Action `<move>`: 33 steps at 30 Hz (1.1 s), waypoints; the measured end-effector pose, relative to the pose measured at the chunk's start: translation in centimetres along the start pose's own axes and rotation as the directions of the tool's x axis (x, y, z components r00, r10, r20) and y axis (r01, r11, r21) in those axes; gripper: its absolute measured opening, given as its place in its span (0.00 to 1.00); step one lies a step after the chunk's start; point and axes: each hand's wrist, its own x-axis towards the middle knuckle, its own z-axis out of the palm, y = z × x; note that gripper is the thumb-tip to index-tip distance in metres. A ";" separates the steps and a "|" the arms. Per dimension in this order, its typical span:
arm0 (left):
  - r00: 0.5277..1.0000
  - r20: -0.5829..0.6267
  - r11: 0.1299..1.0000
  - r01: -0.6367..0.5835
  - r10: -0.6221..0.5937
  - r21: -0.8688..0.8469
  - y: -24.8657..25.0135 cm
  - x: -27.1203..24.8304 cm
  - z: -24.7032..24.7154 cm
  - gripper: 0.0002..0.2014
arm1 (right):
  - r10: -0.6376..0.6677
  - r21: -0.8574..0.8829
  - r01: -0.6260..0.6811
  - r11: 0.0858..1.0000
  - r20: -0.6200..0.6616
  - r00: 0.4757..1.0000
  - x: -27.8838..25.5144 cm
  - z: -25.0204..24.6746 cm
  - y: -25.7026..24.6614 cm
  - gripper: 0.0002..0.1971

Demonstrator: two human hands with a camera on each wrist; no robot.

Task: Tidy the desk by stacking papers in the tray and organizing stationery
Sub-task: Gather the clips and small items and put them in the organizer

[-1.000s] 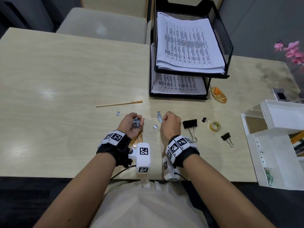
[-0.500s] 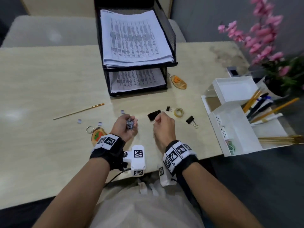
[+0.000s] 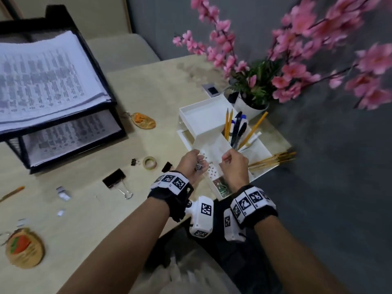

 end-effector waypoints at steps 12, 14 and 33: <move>0.998 -0.033 0.827 -0.031 0.060 0.562 -2.1 2.3 4.3 0.32 | -0.030 0.031 0.029 0.999 0.039 0.999 1.3 0.6 2.2 0.08; 0.993 -0.037 0.812 -0.069 0.110 0.580 -2.1 2.1 4.2 0.30 | -0.041 0.047 0.040 0.998 0.022 0.999 1.1 0.4 2.4 0.09; 0.770 -0.557 0.899 -0.428 0.311 -0.089 4.1 -13.2 -24.9 0.12 | -0.580 0.208 0.568 0.796 0.527 0.621 -11.4 16.0 -14.9 0.10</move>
